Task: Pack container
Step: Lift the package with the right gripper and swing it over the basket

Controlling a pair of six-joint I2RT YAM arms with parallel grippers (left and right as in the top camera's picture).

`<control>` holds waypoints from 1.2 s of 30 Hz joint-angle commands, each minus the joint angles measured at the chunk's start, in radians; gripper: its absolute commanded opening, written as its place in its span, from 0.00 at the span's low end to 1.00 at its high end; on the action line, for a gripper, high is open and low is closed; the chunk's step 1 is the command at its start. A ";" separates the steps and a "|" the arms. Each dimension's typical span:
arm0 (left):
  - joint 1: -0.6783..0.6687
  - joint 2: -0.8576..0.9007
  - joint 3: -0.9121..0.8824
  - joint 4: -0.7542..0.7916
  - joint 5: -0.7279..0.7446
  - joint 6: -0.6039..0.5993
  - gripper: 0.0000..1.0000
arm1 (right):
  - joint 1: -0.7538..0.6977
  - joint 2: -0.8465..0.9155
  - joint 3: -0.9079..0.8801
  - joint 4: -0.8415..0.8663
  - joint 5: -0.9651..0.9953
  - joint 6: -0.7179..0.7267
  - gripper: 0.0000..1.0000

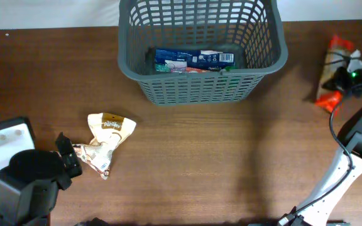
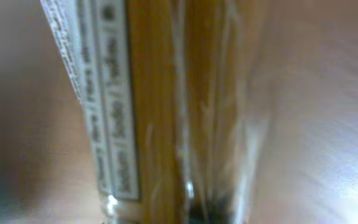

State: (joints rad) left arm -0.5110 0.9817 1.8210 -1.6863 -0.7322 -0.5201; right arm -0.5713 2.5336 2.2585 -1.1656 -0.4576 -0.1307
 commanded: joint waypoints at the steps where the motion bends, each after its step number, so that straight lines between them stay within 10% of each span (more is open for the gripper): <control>1: -0.003 0.000 -0.001 0.002 0.003 -0.002 0.99 | 0.016 -0.008 0.183 0.022 -0.494 0.069 0.04; 13: -0.003 0.000 -0.001 0.002 0.003 -0.002 0.99 | 0.081 -0.027 0.873 0.019 -0.815 0.170 0.04; 36: -0.003 0.000 -0.001 -0.001 0.003 -0.001 0.99 | 0.502 -0.172 0.883 -0.057 -0.515 -0.105 0.04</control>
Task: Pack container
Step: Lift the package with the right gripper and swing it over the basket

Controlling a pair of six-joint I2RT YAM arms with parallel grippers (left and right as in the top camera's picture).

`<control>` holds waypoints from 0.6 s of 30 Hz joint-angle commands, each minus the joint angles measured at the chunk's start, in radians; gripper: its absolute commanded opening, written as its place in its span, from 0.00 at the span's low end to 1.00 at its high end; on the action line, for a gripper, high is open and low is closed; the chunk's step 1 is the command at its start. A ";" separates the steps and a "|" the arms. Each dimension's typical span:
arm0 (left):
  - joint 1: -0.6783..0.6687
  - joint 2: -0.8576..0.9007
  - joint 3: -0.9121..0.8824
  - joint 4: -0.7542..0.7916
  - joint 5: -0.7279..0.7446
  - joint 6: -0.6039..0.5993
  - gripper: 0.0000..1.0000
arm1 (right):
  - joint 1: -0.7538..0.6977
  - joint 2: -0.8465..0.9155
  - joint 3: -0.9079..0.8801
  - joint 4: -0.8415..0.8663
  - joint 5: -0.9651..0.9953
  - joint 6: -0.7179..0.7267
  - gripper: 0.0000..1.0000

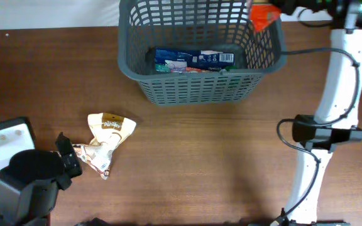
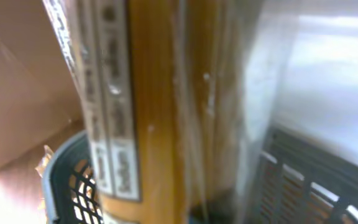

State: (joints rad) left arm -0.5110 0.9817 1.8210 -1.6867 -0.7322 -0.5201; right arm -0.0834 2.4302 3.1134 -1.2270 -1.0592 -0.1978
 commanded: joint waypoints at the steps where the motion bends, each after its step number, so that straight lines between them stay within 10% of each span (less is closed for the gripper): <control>1: -0.003 0.000 -0.001 0.000 0.003 -0.001 0.99 | 0.019 -0.079 0.028 -0.005 0.115 -0.037 0.03; 11: -0.003 0.000 -0.001 0.000 0.001 -0.001 0.99 | 0.072 -0.259 0.028 -0.098 0.696 -0.133 0.04; 18: -0.003 0.000 -0.001 0.000 -0.016 -0.001 0.99 | 0.164 -0.279 0.024 -0.172 0.695 -0.303 0.04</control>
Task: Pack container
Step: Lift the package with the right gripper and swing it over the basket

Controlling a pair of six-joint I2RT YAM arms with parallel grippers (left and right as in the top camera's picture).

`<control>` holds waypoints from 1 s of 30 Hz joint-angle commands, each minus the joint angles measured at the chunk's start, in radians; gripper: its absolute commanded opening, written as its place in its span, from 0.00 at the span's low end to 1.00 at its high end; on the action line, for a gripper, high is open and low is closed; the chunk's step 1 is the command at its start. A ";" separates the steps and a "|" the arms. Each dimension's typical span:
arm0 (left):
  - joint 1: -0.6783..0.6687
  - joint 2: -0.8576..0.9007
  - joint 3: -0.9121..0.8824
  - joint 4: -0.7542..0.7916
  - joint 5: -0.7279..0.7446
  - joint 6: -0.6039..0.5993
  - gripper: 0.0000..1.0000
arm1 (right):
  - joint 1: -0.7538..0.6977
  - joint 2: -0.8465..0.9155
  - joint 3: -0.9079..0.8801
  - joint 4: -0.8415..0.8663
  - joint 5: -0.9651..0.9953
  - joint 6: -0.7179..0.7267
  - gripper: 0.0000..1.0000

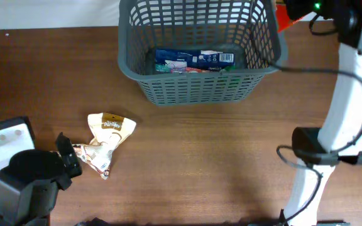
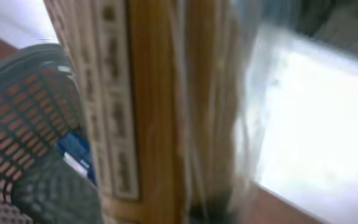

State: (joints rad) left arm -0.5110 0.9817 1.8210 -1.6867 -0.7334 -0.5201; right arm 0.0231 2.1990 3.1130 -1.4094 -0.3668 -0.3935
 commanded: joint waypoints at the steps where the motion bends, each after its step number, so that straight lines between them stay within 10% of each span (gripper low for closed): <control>1: -0.003 0.000 -0.001 0.000 -0.014 -0.002 0.99 | 0.076 -0.048 0.018 0.006 -0.002 -0.132 0.04; 30: -0.003 0.000 -0.001 0.000 -0.022 -0.001 0.99 | 0.200 -0.045 -0.514 0.188 0.105 -0.590 0.04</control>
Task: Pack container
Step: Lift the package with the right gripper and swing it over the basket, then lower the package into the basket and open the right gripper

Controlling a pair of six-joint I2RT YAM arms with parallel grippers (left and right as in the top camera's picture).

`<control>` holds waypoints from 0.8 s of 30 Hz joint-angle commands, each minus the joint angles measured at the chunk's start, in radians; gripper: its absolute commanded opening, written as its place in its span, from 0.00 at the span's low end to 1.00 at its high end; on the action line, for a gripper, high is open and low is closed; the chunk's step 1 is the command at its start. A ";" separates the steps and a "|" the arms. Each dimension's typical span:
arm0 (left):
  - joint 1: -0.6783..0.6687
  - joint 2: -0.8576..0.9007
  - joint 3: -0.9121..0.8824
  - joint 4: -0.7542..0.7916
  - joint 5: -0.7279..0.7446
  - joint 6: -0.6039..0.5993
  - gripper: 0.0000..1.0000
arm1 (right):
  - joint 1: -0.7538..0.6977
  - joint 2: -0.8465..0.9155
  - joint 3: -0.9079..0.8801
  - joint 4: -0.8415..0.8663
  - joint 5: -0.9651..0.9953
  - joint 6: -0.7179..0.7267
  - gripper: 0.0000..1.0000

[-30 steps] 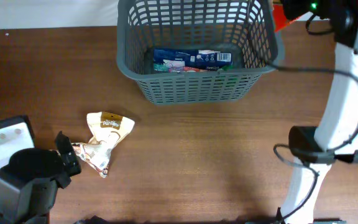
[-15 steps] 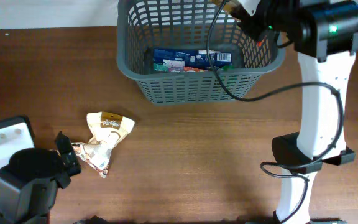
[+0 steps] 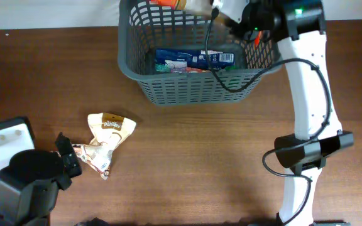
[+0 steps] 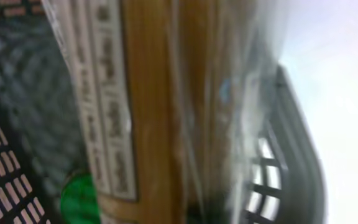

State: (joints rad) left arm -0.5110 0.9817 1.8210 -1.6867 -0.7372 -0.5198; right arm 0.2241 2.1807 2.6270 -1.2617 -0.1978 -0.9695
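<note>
A grey mesh basket point(image 3: 168, 88) stands at the back middle of the table. Over its far rim my right gripper point(image 3: 224, 9) is shut on an orange-brown clear-wrapped packet point(image 3: 187, 4), blurred in the overhead view. In the right wrist view that packet point(image 4: 154, 112) fills the frame and hides the fingers, with the basket wall point(image 4: 291, 155) behind it. A blue and white packet point(image 3: 193, 59) lies inside the basket. At the front left a crumpled white and tan snack bag point(image 3: 105, 141) lies on the table, and my left gripper point(image 3: 68, 157) stands open at its left corner.
A green item point(image 4: 76, 199) lies on the basket floor beside the blue packet. A white box point(image 3: 5, 139) sits at the left edge next to my left arm. The right arm's cable hangs across the basket's right side.
My right gripper has moved with the packet from outside the basket's back right corner to a spot over the basket's far rim, left of where it was. The left arm has not moved.
My right gripper first held the orange packet low at the table's far right edge. Then it held it up at the basket's back right corner, then just outside that corner. Now the packet hangs over the basket's far side. The snack bag and left arm stayed put.
</note>
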 commanded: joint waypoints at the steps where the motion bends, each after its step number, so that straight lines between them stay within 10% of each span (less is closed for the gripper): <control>1: -0.003 0.000 -0.001 0.000 -0.018 -0.002 0.99 | -0.001 -0.026 -0.042 0.040 -0.064 -0.024 0.04; 24: -0.003 0.000 -0.001 0.000 -0.018 -0.002 0.99 | -0.001 -0.013 -0.293 0.109 -0.045 -0.029 0.04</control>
State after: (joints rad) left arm -0.5110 0.9817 1.8210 -1.6867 -0.7368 -0.5201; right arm 0.2241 2.1853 2.3291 -1.1805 -0.1997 -1.0069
